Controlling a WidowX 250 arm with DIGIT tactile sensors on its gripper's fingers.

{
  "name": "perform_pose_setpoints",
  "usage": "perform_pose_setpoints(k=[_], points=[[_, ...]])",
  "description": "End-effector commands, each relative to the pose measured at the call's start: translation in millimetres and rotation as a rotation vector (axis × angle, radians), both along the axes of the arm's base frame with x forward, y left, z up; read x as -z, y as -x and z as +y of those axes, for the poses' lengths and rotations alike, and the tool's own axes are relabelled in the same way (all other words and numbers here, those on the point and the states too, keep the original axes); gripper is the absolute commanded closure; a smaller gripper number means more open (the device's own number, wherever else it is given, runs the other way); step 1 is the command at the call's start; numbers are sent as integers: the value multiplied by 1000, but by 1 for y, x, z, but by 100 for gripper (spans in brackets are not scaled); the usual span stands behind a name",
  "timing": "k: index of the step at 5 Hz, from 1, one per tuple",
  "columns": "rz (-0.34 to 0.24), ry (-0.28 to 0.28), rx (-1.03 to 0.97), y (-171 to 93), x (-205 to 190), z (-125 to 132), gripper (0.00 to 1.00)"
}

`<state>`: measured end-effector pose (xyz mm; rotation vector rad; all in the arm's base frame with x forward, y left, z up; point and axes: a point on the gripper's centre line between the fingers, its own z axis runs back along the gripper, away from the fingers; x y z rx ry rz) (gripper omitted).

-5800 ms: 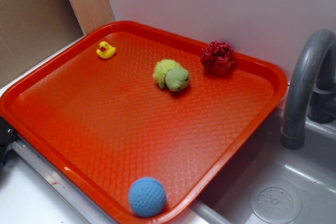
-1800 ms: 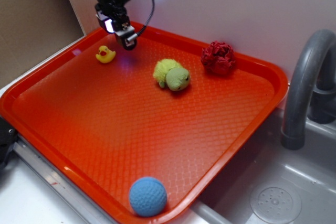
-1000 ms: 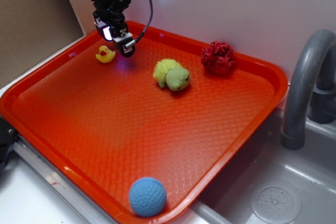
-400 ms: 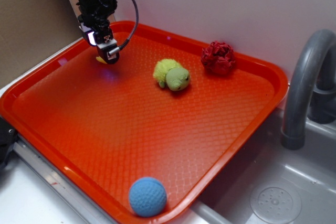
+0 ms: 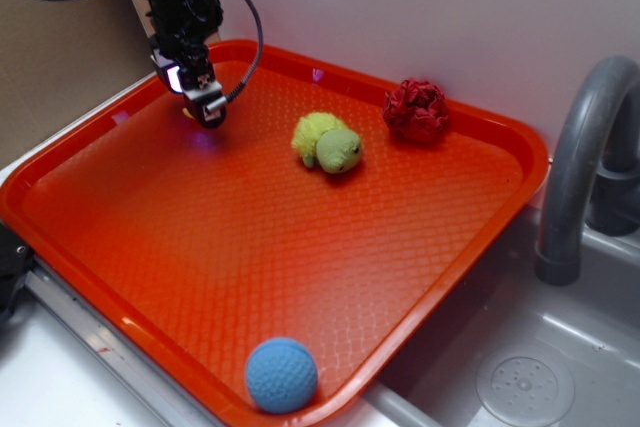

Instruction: Grab the yellow duck.

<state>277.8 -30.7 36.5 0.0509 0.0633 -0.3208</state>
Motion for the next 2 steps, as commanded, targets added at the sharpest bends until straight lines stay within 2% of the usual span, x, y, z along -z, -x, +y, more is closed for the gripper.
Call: perform_pose_setpoints(k=[1, 2], points=[[-54, -14, 11, -6, -7, -10, 100], [-60, -20, -3, -5, -10, -6, 100]])
